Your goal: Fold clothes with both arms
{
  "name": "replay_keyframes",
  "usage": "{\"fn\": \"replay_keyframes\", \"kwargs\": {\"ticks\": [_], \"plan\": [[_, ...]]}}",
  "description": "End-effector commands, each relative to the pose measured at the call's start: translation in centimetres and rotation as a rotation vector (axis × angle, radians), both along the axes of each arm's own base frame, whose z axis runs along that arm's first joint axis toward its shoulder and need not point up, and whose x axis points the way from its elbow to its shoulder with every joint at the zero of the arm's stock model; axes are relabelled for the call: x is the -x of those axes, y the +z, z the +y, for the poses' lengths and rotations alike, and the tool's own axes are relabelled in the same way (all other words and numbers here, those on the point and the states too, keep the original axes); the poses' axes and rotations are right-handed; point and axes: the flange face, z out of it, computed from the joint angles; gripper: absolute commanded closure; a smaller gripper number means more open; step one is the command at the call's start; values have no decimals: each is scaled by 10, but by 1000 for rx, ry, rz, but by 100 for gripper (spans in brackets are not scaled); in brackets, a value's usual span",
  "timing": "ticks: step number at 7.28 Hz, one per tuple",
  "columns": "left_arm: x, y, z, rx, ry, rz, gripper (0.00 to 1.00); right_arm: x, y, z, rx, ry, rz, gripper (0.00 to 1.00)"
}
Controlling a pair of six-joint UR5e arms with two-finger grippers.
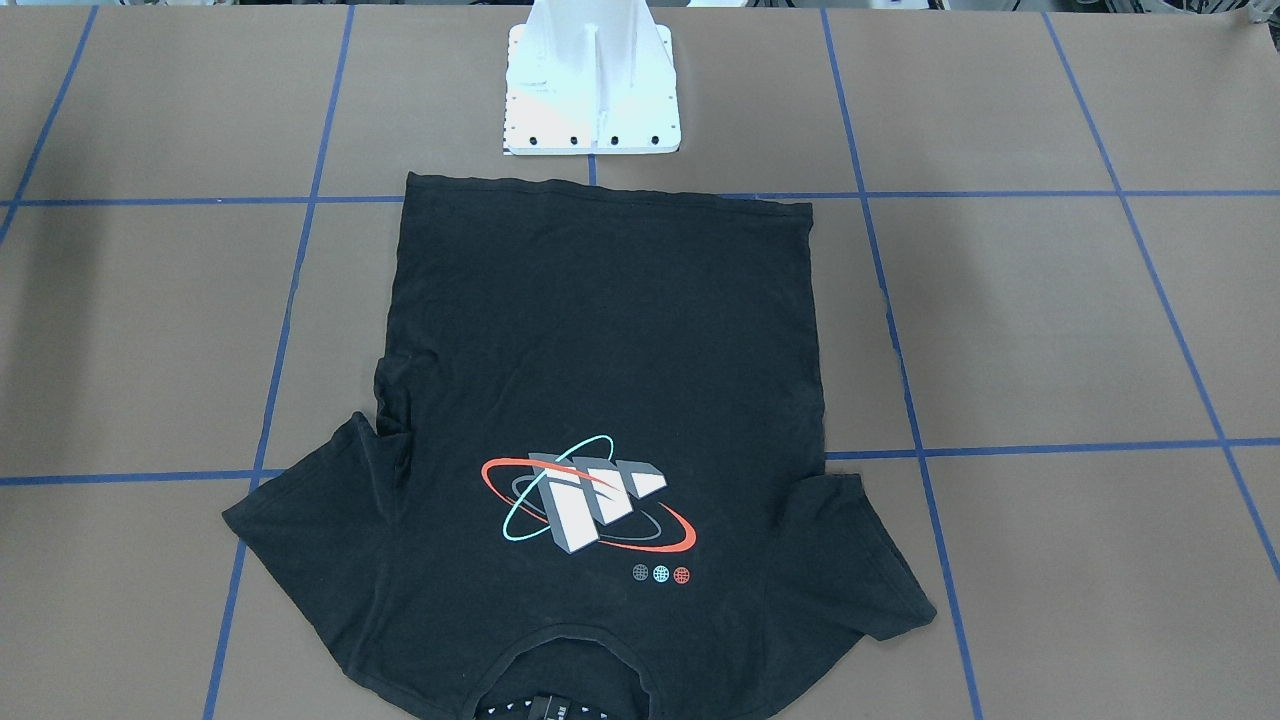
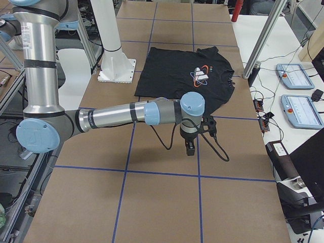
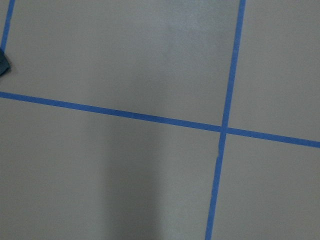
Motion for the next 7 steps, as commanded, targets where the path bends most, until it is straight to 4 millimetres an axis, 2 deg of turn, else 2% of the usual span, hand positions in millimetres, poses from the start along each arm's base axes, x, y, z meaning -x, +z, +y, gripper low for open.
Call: {"fn": "replay_keyframes", "kwargs": {"ticks": [1, 2, 3, 4, 5, 6, 7], "plan": [[-53, -51, -32, -74, 42, 21, 0, 33, -21, -27, -81, -59, -47, 0], [-78, -66, -43, -131, 85, 31, 0, 47, -28, -36, -148, -79, -52, 0], [-100, -65, -50, -172, 111, 42, 0, 67, -27, -53, -133, -70, -68, 0], [-112, -59, -72, -158, 124, 39, 0, 96, -43, -82, -113, -76, -80, 0], [-114, -57, -77, -150, 124, 38, 0, 127, -60, -109, -128, -102, -73, 0], [-114, -53, -78, -132, 109, 41, 0, 156, -66, -119, -162, -137, -58, 0], [-115, -61, -79, -146, 61, 68, 0, 181, -81, -136, -242, -150, -21, 0]]}}
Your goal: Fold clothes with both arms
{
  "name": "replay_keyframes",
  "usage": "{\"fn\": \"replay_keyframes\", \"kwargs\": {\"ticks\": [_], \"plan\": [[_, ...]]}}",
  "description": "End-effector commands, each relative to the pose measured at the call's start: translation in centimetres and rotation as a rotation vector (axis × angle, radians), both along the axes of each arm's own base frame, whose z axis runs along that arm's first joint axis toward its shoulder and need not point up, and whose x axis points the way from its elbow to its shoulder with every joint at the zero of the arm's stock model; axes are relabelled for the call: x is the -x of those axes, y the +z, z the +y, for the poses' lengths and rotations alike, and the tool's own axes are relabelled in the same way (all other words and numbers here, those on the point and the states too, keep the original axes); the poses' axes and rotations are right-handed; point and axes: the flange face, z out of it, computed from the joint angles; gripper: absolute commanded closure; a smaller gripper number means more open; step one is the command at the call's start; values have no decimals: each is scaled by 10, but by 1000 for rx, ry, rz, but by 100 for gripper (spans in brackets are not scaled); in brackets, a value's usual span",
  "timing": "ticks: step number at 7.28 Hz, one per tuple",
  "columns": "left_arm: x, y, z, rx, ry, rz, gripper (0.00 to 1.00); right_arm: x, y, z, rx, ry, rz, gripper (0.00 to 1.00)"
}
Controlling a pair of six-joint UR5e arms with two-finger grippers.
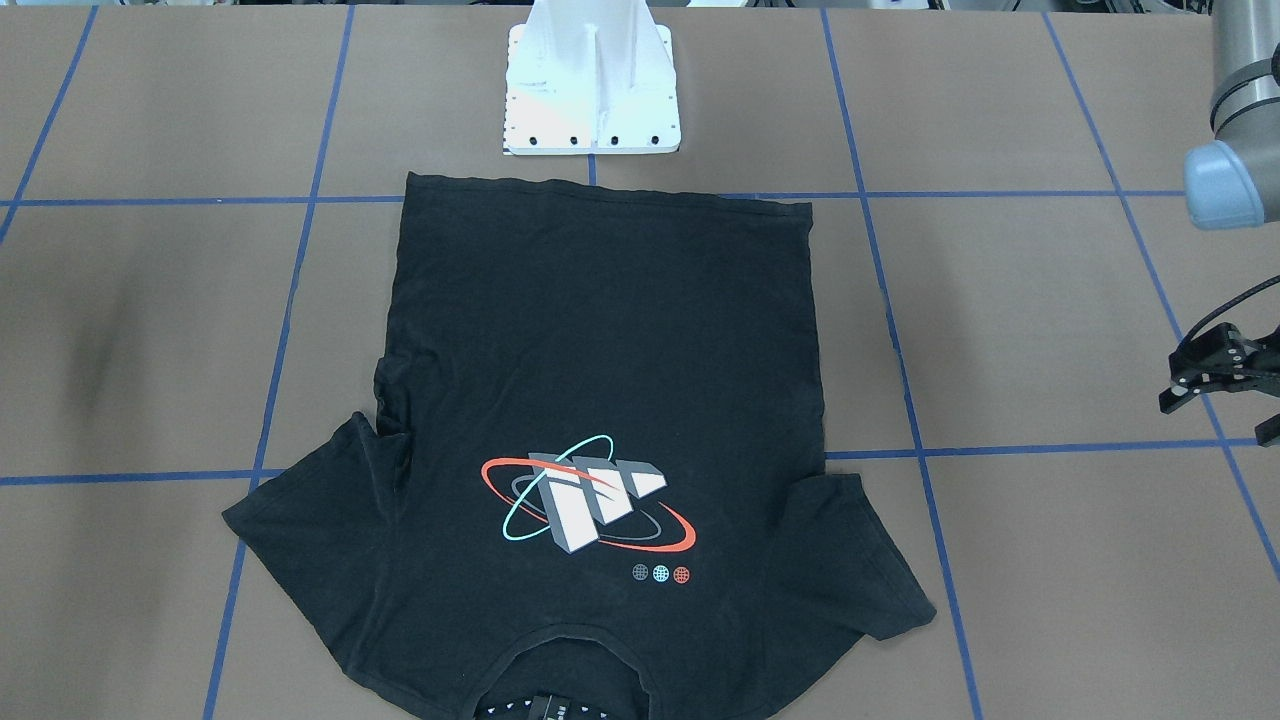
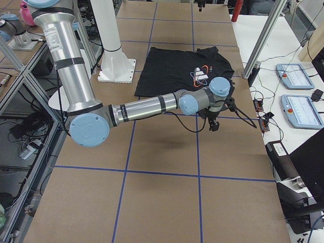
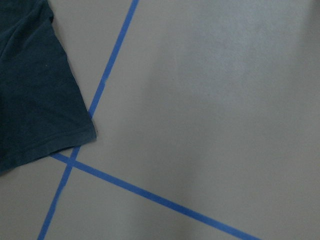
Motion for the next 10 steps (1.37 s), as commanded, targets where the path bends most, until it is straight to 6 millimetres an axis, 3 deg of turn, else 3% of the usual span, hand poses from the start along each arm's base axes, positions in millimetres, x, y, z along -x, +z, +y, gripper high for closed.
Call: {"fn": "replay_keyframes", "kwargs": {"ticks": [1, 3, 5, 7, 10], "plan": [[-1, -10, -2, 2, -96, 63, 0, 68, -25, -30, -52, -7, 48, 0], [-2, -15, -4, 5, -127, 86, 0, 109, -64, -46, -68, -26, 25, 1], [-2, -21, -10, 3, -162, 73, 0, 136, -84, -43, -87, -28, -2, 1], [-3, -23, -11, 7, -169, 75, 0, 191, -47, -40, -126, 91, -71, 1], [-3, -24, -11, 7, -170, 76, 0, 216, -15, -29, -89, 67, -54, 3]]}}
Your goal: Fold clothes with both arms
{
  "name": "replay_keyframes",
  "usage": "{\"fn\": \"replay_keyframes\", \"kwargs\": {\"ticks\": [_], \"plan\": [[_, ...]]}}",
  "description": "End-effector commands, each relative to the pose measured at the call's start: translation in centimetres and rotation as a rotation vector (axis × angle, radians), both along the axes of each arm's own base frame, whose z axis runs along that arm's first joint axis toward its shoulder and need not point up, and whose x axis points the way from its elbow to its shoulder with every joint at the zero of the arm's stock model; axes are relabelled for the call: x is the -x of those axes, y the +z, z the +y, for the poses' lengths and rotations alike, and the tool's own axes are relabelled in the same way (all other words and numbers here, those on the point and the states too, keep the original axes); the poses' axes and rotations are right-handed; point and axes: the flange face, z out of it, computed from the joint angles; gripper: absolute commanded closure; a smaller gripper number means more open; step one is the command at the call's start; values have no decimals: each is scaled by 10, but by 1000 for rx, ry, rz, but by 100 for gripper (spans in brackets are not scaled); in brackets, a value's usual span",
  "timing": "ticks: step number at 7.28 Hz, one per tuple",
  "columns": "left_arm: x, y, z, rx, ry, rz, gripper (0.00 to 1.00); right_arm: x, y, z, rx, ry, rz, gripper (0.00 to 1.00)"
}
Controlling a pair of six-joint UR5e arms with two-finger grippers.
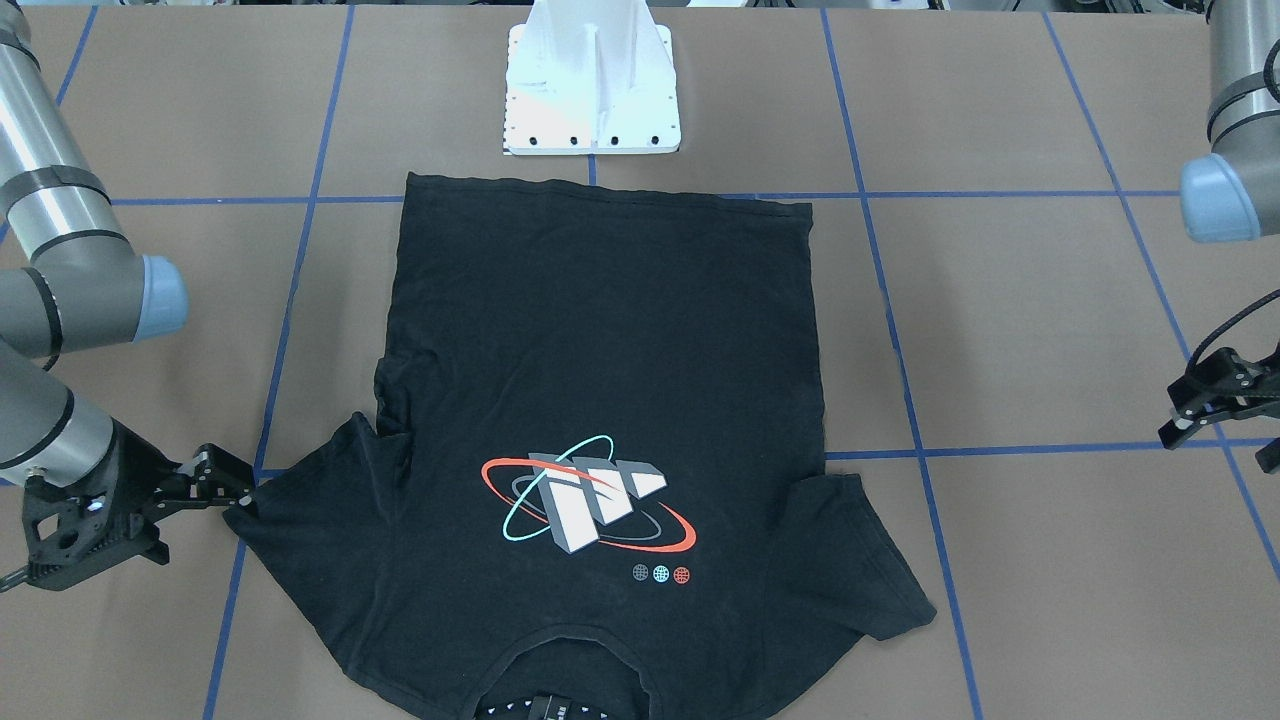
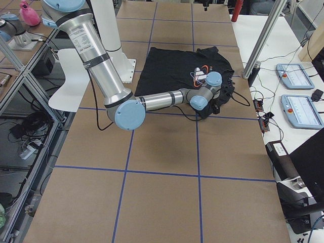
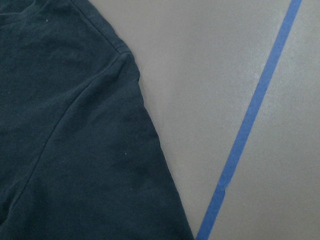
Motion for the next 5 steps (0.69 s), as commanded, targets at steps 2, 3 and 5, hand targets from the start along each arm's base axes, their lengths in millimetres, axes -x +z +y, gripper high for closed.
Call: {"fn": "replay_keyframes", "kwargs": {"ticks": [2, 3, 5], "plan": [[0, -1, 0, 4, -4, 3, 0, 13, 22, 5, 34, -13, 17, 11], [1, -3, 0, 1, -5, 3, 0, 17, 27, 7, 43, -19, 23, 15], [1, -3, 0, 1, -6, 4, 0, 18, 29, 5, 68, -20, 38, 23]]}}
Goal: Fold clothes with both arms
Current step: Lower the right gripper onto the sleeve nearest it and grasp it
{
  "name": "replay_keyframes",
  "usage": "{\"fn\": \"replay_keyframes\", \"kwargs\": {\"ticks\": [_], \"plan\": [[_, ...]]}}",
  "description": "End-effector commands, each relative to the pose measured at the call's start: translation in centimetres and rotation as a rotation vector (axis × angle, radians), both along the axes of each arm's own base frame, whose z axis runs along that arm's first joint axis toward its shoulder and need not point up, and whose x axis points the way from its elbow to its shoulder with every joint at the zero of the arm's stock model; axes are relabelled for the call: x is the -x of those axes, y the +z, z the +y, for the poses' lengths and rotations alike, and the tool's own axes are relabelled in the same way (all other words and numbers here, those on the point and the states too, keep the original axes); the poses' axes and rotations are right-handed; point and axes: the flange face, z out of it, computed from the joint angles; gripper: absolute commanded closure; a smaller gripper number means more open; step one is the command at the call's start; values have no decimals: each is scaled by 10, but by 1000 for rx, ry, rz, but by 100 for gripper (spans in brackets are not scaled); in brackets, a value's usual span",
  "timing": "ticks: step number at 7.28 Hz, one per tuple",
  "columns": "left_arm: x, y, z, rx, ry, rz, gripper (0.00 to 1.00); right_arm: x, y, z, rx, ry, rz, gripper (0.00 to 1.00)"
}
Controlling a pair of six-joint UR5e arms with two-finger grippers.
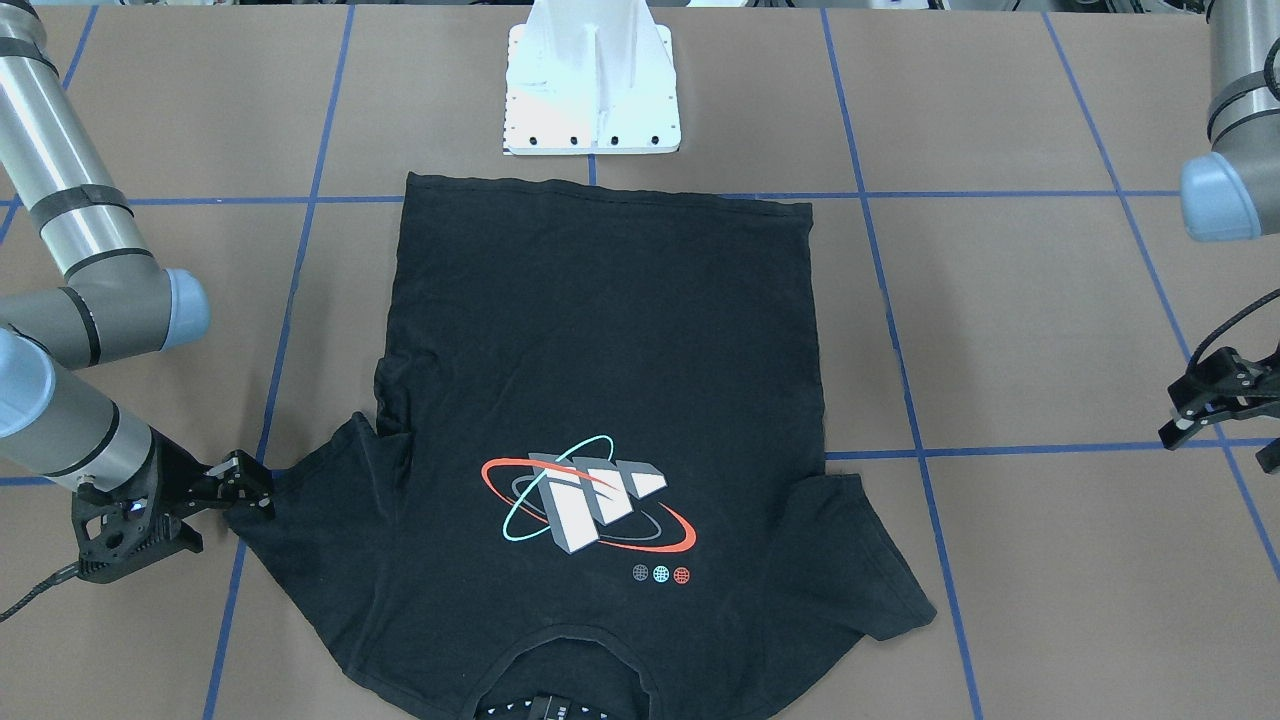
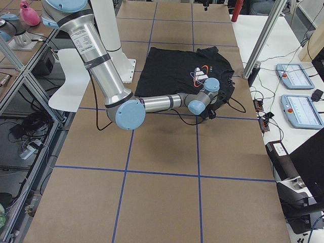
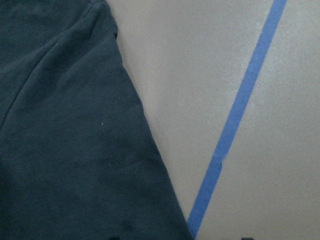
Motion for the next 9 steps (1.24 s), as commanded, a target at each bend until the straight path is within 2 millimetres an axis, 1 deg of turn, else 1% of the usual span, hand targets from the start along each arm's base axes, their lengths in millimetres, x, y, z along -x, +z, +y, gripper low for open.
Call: {"fn": "replay_keyframes", "kwargs": {"ticks": [1, 3, 6, 9], "plan": [[0, -2, 0, 5, -6, 4, 0, 2, 2, -1, 19, -2, 11, 25], [0, -2, 1, 6, -8, 5, 0, 6, 2, 1, 22, -9, 12, 28], [0, -2, 1, 6, -8, 5, 0, 9, 9, 6, 38, -20, 19, 28], [0, -4, 0, 4, -9, 7, 0, 10, 10, 6, 63, -21, 34, 30]]}}
